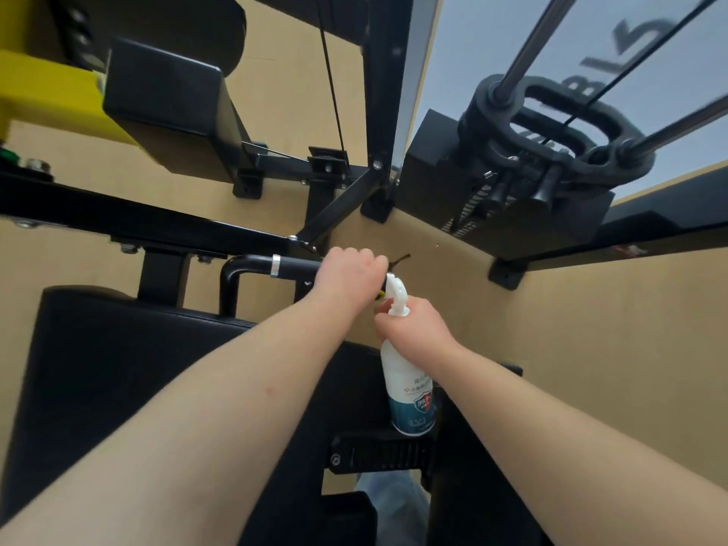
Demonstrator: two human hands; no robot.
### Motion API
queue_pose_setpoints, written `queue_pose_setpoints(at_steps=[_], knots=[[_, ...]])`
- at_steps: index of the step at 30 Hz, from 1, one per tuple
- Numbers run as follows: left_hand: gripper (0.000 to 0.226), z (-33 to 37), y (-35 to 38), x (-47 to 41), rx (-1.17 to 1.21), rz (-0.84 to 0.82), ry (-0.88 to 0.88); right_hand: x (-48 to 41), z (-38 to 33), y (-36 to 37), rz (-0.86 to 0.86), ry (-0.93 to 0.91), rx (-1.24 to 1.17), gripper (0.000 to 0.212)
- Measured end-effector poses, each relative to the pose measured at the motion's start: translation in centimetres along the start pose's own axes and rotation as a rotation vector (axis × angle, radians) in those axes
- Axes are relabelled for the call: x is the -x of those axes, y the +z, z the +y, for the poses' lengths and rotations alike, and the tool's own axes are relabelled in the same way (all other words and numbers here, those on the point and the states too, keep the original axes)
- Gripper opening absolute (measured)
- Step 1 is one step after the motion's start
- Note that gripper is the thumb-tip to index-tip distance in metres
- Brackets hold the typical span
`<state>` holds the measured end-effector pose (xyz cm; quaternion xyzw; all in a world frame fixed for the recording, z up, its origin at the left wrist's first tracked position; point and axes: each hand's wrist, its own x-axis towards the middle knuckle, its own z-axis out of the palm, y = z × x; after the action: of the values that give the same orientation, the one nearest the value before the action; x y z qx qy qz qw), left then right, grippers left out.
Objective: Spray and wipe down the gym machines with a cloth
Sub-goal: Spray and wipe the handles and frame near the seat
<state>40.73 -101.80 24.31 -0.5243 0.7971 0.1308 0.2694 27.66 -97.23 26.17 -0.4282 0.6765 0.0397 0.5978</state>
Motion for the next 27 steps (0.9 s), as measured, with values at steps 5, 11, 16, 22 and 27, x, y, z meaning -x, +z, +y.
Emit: queue_pose_setpoints(at_steps=[5,11,16,22,27], knots=[[0.031,1.4,0.5,-1.0,0.024,0.05,0.149,0.8,1.0,-1.0,0.065,0.004,-0.032,0.01],[0.05,-2.5,0.2,2.9,0.048,0.091,-0.008,2.2,0.7,-2.0,0.071,-0.047,-0.054,0.023],[0.076,-5.3,0.8,7.7,0.002,0.134,-0.279,3.9,-0.6,-1.6,0.048,-0.059,-0.06,0.018],[0.055,-5.0,-0.8,10.5,0.057,0.174,-0.333,6.5,-1.9,-0.9,0.023,-0.119,0.004,0.018],[0.022,-4.0,-4.0,13.6,0.517,0.185,-0.48,9.4,-2.7,-0.7,0.062,-0.138,0.034,0.028]])
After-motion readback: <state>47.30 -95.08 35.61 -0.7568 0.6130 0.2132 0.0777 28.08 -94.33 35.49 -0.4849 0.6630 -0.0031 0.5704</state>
